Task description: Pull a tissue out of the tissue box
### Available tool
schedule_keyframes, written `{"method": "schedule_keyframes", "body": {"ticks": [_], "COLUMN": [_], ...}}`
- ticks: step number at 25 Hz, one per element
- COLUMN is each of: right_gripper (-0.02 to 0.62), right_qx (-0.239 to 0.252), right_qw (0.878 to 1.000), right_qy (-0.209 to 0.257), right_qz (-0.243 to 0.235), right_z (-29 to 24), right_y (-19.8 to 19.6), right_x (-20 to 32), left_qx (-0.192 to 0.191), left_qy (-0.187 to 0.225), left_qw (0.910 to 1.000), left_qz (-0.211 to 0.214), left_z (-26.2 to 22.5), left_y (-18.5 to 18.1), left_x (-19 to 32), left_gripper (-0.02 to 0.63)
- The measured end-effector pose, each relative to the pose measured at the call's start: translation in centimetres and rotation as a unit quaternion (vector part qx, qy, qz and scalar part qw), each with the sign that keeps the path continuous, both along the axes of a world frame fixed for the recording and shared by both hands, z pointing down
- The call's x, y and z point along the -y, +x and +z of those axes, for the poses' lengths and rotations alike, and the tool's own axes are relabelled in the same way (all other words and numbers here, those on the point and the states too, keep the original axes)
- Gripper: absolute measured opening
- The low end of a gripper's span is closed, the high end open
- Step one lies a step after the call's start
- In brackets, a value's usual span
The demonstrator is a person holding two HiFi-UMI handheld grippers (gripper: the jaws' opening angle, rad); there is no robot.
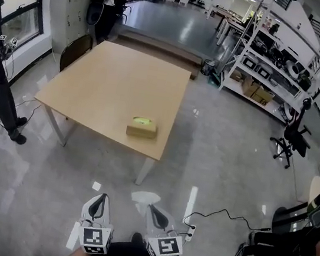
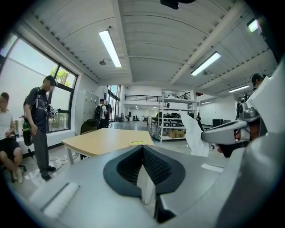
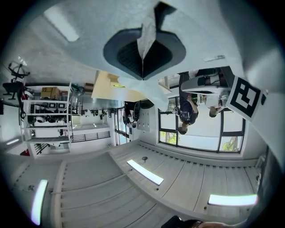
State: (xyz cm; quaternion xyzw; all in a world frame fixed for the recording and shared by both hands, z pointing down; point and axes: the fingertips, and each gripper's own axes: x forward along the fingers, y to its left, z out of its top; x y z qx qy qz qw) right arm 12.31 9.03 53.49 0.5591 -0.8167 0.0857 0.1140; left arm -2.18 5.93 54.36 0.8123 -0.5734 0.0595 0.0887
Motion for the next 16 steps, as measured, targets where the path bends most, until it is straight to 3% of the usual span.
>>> {"method": "schedule_keyframes", "body": {"ticks": [10, 16], "right_gripper": [-0.005, -0.005], "right_qx": [0.01, 0.012], "right_qw": [1.0, 1.0], "right_qy": [0.007, 0.008], "right_qz": [-0.006, -0.008], "right_z": [0.4, 0.3], "right_y": [3.6, 5.5], "right_x": [0.8, 1.7], "left_qx": [0.022, 0.019], "left_qy": [0.02, 0.009], "left_qw": [0.9995, 0.9998], "left_qz": [0.003, -0.005], "left_z": [-0.2, -1.3], "left_y": [3.8, 5.5], "left_x": [1.0, 1.3], "left_gripper": [0.018, 0.018]}}
